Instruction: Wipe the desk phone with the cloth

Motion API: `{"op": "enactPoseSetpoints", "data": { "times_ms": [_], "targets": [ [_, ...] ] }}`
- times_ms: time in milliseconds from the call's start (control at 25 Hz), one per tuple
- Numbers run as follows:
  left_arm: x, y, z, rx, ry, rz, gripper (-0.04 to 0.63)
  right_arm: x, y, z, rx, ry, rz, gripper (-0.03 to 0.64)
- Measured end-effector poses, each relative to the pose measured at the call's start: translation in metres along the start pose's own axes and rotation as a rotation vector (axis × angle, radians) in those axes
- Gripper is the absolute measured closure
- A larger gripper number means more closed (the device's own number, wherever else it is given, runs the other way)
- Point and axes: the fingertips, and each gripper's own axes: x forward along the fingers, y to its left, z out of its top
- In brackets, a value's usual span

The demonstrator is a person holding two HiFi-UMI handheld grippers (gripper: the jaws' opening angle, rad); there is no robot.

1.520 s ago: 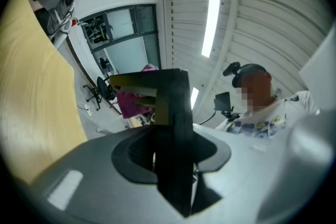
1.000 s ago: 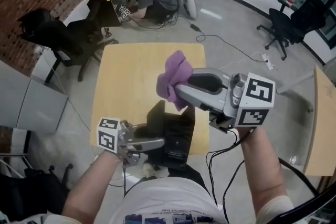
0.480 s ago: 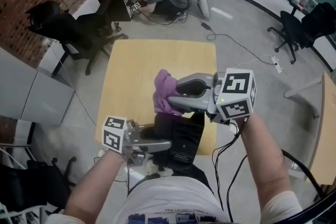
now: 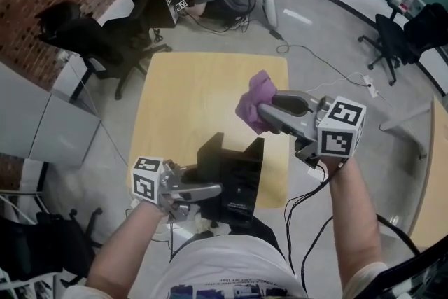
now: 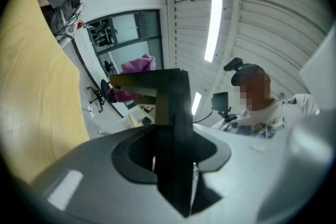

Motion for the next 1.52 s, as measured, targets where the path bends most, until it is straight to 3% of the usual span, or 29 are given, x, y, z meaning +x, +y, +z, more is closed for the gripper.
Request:
{"op": "enactPoseSetpoints", "data": {
  "times_ms": [120, 240, 640, 1000, 1320, 1520],
  "targets": [
    [-0.006, 0.004, 0.006, 0.001, -0.017, 0.019, 0.417, -0.025, 0.030, 0.030, -0.044, -0.102, -0.003, 0.529],
    [-0.009, 0.008, 0.013, 0.002, -0.033, 0.032, 0.417, -0.036, 0.057, 0.037, -0.098, -0.129, -0.013, 0.529],
    [-0.014, 0.021, 0.034, 0.005, -0.067, 0.079, 0.417, -0.041, 0.076, -0.026, 0.010, -0.102, -0.068, 0.529],
    [-0.017, 0.033, 0.051, -0.011, -0.102, 0.116, 0.417, -0.048, 0.104, -0.103, 0.126, 0.004, -0.092, 0.529],
    [-0.010, 0.044, 0.065, -0.015, -0.130, 0.158, 0.417, -0.063, 0.117, -0.161, 0.160, 0.118, -0.141, 0.529],
    [-0.009, 0.044, 0.076, -0.007, -0.134, 0.171, 0.417, -0.029, 0.154, -0.193, 0.222, 0.169, -0.036, 0.529]
  ]
}}
